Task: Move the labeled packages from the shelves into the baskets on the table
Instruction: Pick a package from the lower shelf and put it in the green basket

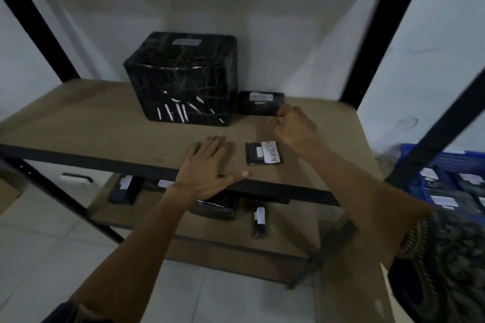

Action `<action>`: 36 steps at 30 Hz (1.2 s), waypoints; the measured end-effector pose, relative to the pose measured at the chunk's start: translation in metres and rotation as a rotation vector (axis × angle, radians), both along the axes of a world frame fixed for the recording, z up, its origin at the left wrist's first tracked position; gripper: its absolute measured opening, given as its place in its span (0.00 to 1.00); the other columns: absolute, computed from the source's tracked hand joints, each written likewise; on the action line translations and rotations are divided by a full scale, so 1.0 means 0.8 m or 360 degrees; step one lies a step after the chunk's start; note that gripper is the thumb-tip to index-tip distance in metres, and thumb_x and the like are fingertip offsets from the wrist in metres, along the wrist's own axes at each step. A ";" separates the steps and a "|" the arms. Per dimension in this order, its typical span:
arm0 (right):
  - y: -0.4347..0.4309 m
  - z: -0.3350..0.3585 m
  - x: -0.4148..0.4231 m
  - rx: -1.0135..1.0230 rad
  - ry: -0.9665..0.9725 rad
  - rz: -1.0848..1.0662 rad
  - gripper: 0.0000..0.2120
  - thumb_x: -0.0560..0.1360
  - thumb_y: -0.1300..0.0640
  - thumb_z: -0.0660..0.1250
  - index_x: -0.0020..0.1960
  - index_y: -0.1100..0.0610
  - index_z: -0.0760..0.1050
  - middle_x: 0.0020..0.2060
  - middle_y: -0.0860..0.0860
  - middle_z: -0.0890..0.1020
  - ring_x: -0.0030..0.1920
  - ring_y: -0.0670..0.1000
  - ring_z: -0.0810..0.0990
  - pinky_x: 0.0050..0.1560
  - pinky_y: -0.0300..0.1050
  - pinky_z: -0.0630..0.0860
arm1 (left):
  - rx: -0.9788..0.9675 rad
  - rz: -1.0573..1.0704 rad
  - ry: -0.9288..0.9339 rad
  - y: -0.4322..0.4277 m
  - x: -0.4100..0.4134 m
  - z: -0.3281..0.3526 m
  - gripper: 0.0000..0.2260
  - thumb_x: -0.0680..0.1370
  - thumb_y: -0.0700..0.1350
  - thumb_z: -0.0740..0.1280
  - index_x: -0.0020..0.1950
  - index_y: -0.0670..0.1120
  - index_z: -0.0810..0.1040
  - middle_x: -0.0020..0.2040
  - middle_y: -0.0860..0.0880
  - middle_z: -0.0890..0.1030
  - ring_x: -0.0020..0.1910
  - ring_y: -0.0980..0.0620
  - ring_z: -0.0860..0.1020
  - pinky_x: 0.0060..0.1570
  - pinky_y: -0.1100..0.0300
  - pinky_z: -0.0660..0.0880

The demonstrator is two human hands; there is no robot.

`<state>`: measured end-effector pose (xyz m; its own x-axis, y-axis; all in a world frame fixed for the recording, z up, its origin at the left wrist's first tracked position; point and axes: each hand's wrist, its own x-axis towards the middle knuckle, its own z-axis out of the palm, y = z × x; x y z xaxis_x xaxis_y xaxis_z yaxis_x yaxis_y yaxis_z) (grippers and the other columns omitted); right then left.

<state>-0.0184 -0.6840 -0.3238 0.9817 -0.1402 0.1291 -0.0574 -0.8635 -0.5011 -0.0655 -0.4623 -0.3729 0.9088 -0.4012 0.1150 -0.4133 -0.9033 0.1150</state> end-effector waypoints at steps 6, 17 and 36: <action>0.003 -0.014 0.066 0.0146 0.0089 -0.0324 0.31 0.77 0.39 0.58 0.67 0.63 0.67 0.64 0.62 0.72 0.65 0.63 0.70 0.63 0.54 0.68 | 0.0188 -0.0106 -0.0042 0.006 0.015 -0.010 0.54 0.62 0.82 0.44 0.79 0.50 0.51 0.80 0.47 0.50 0.78 0.48 0.47 0.75 0.44 0.46; -0.001 -0.002 0.092 0.0873 0.0293 -0.0429 0.24 0.70 0.51 0.73 0.61 0.61 0.74 0.52 0.53 0.78 0.53 0.53 0.78 0.51 0.42 0.72 | 0.0098 -0.0055 -0.0077 0.004 0.013 -0.012 0.53 0.61 0.82 0.46 0.79 0.53 0.51 0.80 0.50 0.50 0.78 0.52 0.47 0.76 0.47 0.46; -0.008 0.032 -0.062 0.1433 0.0115 -0.0183 0.16 0.75 0.61 0.69 0.59 0.56 0.67 0.51 0.53 0.79 0.41 0.49 0.78 0.32 0.39 0.73 | 0.0023 0.0136 0.0038 -0.005 -0.028 -0.007 0.47 0.67 0.77 0.53 0.78 0.49 0.55 0.79 0.47 0.55 0.77 0.48 0.51 0.74 0.45 0.49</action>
